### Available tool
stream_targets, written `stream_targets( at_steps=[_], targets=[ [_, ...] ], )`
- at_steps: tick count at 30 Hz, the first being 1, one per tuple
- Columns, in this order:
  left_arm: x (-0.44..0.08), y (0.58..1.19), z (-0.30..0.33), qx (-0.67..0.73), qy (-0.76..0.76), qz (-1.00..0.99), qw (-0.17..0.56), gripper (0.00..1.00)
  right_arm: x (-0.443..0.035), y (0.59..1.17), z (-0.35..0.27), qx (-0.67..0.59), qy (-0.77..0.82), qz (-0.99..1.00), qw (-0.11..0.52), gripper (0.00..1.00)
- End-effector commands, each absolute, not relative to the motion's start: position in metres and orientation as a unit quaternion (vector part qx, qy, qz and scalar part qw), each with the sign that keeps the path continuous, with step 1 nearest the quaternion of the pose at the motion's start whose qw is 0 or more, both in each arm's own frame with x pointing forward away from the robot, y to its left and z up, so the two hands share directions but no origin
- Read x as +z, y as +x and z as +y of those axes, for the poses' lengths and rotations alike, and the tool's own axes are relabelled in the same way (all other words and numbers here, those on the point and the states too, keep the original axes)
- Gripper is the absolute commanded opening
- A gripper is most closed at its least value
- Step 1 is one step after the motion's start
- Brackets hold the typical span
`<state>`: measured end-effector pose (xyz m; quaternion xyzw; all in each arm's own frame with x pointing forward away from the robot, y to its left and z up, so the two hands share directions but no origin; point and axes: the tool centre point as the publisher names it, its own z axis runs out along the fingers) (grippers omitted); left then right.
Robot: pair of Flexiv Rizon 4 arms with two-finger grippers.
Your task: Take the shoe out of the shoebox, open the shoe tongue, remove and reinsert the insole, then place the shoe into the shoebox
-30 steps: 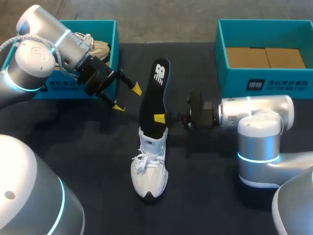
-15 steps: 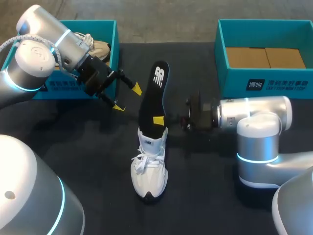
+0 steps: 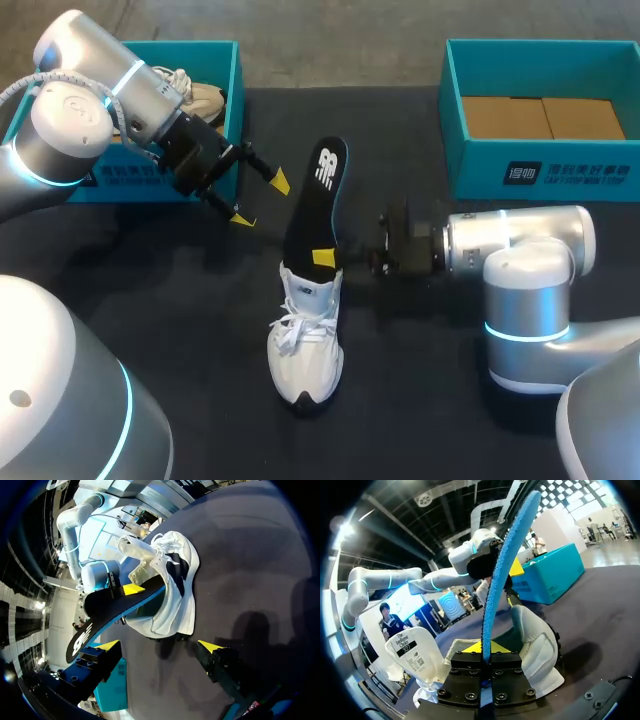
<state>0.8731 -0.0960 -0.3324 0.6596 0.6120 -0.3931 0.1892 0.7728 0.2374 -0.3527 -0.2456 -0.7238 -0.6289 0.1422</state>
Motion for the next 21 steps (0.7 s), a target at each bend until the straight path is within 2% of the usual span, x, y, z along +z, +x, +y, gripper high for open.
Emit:
stream_targets(
  at_steps=[1, 21],
  targets=[
    [-0.332, 0.873, -0.096, -0.392, 0.660, 0.612, 0.189, 1.00, -0.358, 0.767, 0.240, -0.627, -0.248, -0.724, 0.146, 0.00],
    [-0.332, 0.873, -0.096, -0.392, 0.660, 0.612, 0.189, 1.00, -0.368, 0.757, 0.245, -0.613, -0.246, -0.730, 0.178, 0.00]
  ],
)
